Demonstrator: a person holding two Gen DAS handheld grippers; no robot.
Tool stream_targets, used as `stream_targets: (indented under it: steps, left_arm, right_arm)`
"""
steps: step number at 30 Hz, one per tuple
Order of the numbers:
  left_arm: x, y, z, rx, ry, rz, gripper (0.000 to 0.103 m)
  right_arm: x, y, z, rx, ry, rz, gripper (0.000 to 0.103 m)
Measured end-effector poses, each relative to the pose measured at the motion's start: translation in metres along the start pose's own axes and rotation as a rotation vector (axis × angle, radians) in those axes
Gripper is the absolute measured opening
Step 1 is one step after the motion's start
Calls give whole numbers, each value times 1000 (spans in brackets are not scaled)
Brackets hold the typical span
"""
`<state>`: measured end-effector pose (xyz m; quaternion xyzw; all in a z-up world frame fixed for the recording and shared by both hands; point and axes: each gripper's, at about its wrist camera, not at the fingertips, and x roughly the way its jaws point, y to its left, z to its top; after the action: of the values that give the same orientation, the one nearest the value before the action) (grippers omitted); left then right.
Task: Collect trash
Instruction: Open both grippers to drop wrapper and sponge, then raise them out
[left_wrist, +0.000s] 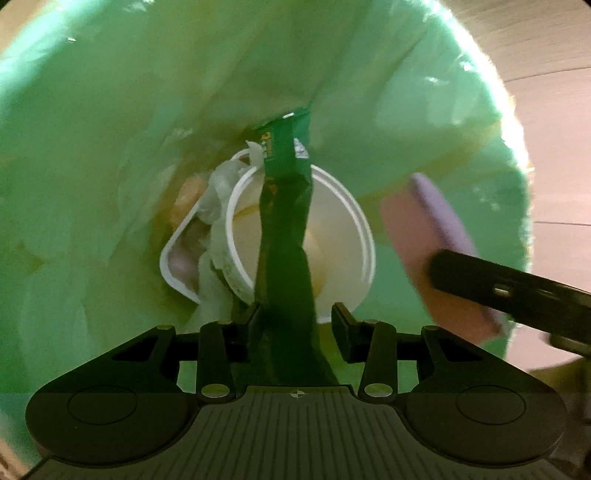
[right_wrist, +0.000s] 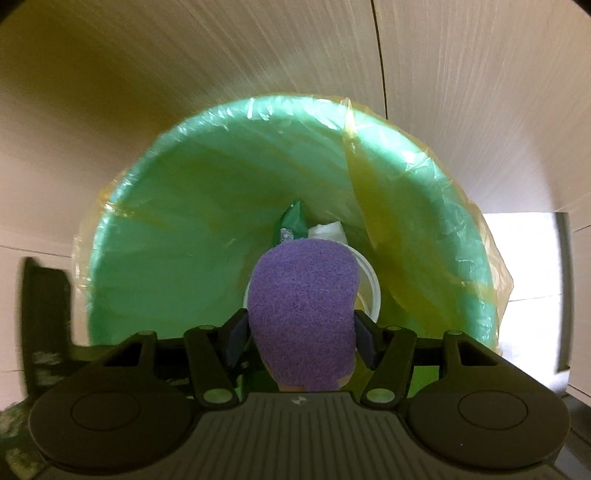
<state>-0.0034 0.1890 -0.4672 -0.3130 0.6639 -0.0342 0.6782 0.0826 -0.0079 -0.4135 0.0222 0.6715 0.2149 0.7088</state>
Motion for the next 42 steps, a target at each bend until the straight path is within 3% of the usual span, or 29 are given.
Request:
stream_targets:
  steps: [5,11,16,19,27,31,35,42]
  left_arm:
    - [0,-4,-3,4,-12,-28,45]
    - [-9,-6,-14,5,-23,-29,45]
    - [-42,-12,-23,-6,-65,-15,45]
    - [-86,-26,-30,13,-169,-9,45]
    - [-238,-83,-56,40,-561,87,44]
    - [-305,-125,-73,48,-791,135,44]
    - [-359,-165,-85,67,-990,110,44]
    - [-410,-222,-63,208,-1103,44,44]
  right_arm:
    - [10,0,-3,-13,38,35,65]
    - [17,6,-6,-50,49,-8,67]
    - [-14,9,-9,-30,6,-34,67]
    - [-65,8,-13,-64,-98,-77,67]
    - [-231,-15,-25,-244,-540,-265,67]
    - [-291,-25,-23,-348,-704,-312,67]
    - [-339,-24,-17,-436,-846,-331,66]
    - [-399,-7,-2,-420,-1040,-428,66]
